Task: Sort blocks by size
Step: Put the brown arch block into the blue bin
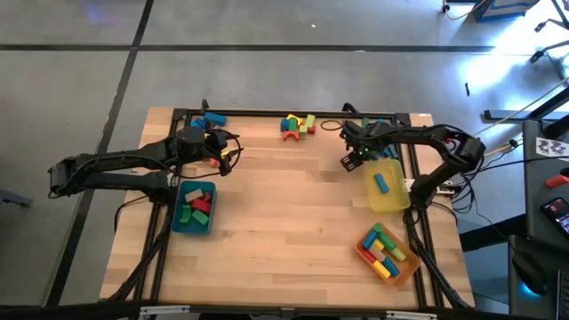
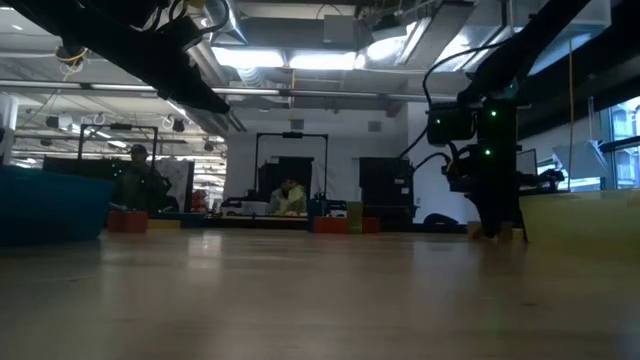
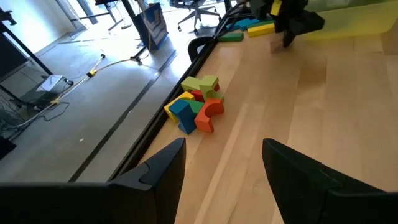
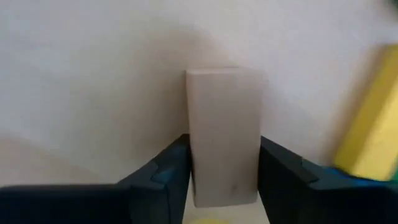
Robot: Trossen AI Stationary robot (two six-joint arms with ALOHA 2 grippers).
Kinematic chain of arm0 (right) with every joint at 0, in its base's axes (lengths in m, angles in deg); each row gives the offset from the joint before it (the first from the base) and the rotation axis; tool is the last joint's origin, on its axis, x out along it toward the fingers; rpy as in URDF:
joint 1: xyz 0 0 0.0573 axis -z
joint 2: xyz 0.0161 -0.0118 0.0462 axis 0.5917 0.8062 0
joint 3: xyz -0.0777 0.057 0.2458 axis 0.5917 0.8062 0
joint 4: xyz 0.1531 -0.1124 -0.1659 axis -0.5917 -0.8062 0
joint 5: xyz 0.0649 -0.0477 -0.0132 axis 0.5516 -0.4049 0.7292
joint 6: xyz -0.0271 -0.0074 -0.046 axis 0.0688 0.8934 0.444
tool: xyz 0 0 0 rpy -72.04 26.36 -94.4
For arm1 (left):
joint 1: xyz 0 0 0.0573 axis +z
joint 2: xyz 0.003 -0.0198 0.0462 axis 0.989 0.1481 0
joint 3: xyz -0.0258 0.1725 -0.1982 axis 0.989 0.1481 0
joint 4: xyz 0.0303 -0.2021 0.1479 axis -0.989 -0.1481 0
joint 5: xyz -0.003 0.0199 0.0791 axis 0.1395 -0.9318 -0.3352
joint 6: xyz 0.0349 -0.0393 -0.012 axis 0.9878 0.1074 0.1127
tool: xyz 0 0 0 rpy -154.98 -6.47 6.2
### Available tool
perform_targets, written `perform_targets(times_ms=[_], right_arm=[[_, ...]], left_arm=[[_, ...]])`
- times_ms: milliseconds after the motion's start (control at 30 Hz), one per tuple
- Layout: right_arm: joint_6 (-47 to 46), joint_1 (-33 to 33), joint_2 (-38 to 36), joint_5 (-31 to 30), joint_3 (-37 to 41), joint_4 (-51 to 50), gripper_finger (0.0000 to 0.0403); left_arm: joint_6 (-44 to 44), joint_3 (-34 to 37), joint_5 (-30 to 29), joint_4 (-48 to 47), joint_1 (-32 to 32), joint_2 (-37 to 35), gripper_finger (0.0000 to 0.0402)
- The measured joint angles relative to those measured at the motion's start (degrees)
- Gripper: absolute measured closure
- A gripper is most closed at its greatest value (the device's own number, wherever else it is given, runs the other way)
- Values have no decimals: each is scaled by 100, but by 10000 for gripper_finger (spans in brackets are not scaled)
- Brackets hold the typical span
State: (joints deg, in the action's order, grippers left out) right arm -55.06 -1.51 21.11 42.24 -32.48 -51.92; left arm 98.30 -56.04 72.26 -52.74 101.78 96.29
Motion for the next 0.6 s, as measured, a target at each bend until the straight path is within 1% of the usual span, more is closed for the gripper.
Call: perform_targets(times_ms=[67,200,233,400,500,600], right_arm=[[-97,-212,-49,-6,0,84,237],[-217,-736,-206,-44,0,354,264],[-237,-870,-245,-68,0,445,265],[-256,-1506,-320,-312,0,1025,263],[-348,-1742,-320,-300,0,1308,248],[-374,-1976,-320,-280,0,1653,251]], left_arm=[[0,0,2,0,0,0,205],[-4,0,6,0,0,0,205],[-5,0,41,2,0,0,205],[-15,0,468,75,0,-1,205],[-15,0,536,72,-7,-1,205],[-14,0,535,72,-74,-1,205]])
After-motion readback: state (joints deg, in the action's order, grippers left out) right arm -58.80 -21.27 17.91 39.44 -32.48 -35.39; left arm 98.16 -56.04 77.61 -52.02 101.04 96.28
